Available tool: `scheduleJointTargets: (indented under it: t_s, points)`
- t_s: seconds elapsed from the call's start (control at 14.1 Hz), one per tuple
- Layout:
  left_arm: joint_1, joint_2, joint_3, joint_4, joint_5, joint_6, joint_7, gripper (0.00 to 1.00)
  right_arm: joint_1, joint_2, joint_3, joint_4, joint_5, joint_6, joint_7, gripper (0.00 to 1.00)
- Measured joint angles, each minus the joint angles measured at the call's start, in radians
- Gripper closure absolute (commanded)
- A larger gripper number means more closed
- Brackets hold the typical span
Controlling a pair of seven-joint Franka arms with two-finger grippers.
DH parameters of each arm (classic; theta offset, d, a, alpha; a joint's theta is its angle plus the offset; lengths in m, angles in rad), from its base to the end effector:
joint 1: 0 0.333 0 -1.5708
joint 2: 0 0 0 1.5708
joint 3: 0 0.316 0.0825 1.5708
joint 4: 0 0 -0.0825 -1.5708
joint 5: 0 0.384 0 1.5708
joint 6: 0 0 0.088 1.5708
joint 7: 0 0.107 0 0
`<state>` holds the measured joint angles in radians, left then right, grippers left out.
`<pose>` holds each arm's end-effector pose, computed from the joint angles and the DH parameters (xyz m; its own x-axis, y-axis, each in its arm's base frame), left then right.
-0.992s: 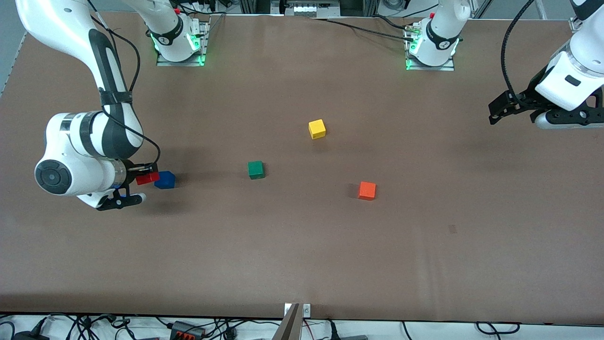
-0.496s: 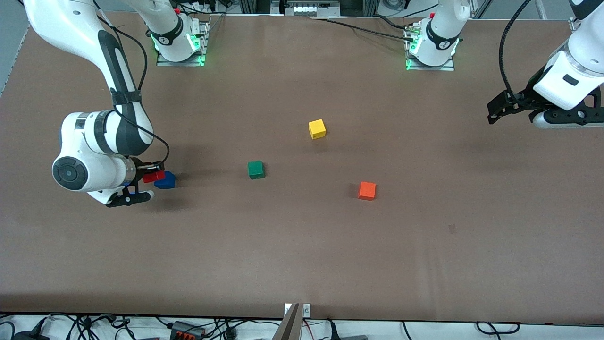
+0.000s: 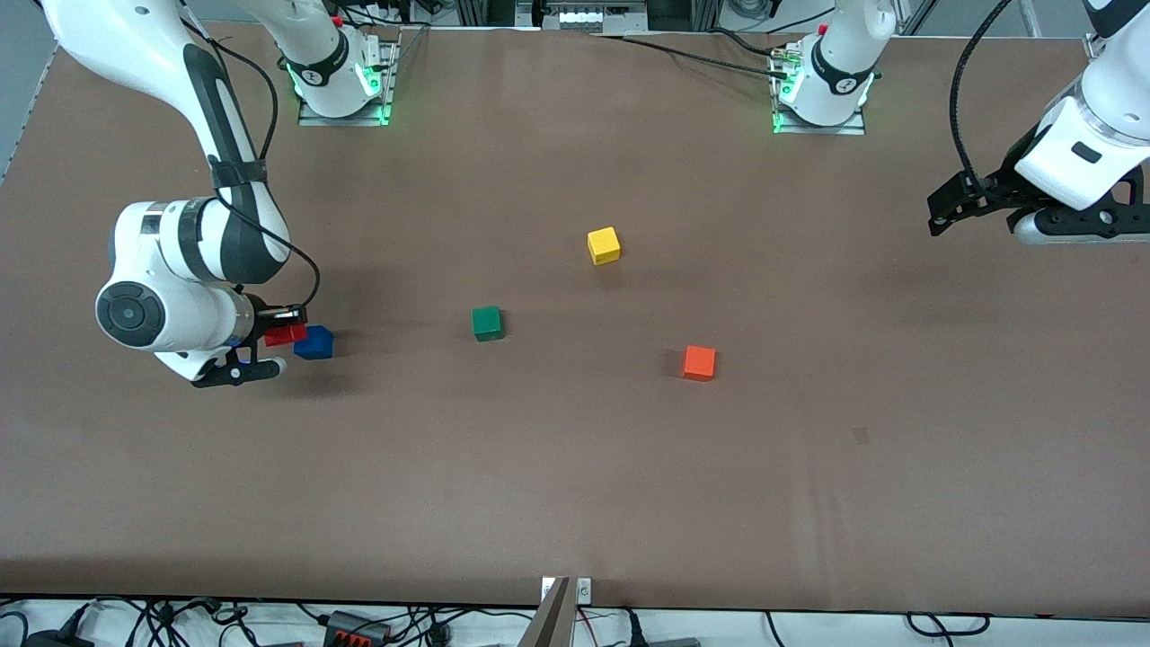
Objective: Pass red block to right arm, stack on blue
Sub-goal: 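Lower the red cube onto the blue cube with the right gripper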
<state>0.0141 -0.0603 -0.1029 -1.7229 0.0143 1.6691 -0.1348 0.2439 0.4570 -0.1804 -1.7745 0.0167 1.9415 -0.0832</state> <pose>0.5399 -0.0482 0.5938 0.9990 0.0447 0.0089 0.0449 -0.9988 -0.0194 0.6195 0.0481 0.2860 0.9499 0.1328 -0.2830 0.1507 -0.9877 0.0426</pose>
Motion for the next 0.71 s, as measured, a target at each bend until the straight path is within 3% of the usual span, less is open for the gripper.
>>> scheduleJointTargets:
  t_s: [0.71]
  points:
    - [0.005,0.0,0.001,0.0,0.0,-0.012,0.0,0.0,0.023,-0.004,0.0,-0.085,0.0,0.122,0.105,0.98]
